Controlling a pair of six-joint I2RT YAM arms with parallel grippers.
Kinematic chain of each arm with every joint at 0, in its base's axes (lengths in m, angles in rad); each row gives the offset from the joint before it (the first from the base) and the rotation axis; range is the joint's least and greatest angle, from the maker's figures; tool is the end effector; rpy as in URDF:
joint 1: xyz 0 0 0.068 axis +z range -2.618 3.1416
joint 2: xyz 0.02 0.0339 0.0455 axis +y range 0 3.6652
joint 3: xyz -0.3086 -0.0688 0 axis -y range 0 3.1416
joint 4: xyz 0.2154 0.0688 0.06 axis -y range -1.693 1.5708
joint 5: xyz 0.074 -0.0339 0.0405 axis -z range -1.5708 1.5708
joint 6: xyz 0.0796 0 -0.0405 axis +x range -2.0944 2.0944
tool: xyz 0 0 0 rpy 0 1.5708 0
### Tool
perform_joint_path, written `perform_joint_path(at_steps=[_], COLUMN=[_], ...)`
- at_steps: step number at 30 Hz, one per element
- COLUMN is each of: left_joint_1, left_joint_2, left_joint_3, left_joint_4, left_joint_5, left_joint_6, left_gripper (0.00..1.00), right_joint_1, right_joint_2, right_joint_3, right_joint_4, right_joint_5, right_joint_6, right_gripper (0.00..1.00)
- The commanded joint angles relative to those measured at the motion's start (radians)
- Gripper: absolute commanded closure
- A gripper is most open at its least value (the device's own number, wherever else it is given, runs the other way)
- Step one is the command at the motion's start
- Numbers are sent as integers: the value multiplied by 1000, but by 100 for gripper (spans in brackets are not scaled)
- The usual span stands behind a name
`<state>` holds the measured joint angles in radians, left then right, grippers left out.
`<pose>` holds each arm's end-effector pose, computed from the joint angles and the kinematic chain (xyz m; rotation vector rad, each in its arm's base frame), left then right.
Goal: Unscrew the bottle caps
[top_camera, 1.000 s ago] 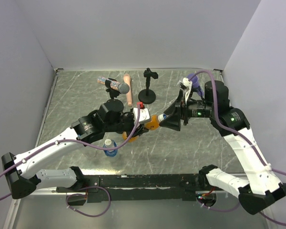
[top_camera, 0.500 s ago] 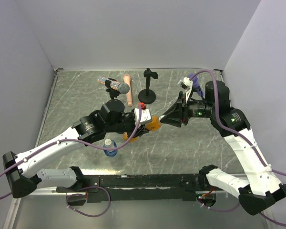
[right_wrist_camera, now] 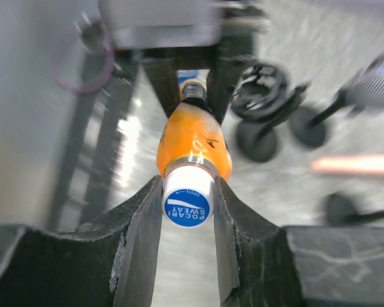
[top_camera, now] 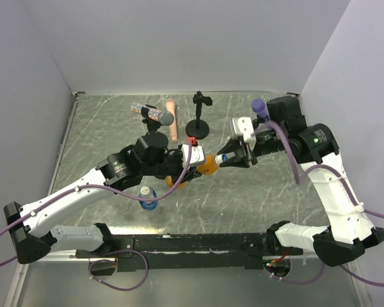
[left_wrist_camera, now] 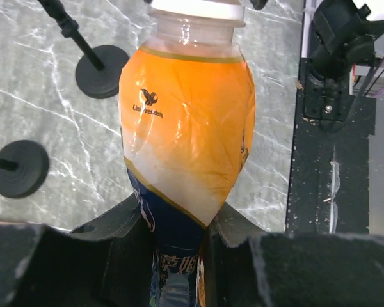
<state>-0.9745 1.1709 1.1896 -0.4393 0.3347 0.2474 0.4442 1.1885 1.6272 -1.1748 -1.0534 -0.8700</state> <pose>0.1189 -0.2218 0.4009 1.3561 1.5462 -0.7940 0.1133 0.1305 0.4695 -1.5999 1.2452 0.9319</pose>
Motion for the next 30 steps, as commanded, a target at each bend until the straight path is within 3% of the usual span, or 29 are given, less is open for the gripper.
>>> perform_joint_path(at_steps=[1,4,7,9,10,14,18,25,30], left_joint_1=[-7,-9,-9,-9,-9,-13,-18,-21,-23], left_joint_2=[4,3,-1,3,9,19,12,4,1], left_joint_3=[48,45,33,31,33,41,27,18,15], left_joint_4=[-1,-6,8,16,17,14,28,40,42], left_joint_5=[-26,-33,-33,-33,-31,-31,-34,-34,-39], left_joint_6=[39,44,39,33,32,29,15,10,7], left_gripper=[99,99,99,99,99,99,99,99,99], right_joint_1=[53,70,68,67,62,53,15,-25,-39], right_joint_2=[-21,-76,-95,-131,-148,-181,-224,-233,-219], right_joint_3=[50,-3,-1,-32,-42,-98,-211,-285,-267], right_joint_4=[-277,-171,-120,4,79,263,429,457,432], right_joint_5=[11,81,76,64,55,9,153,201,188], right_joint_6=[-604,-531,-373,-176,-50,381,757,868,865], right_gripper=[83,73,39,11,3,1,1,4,17])
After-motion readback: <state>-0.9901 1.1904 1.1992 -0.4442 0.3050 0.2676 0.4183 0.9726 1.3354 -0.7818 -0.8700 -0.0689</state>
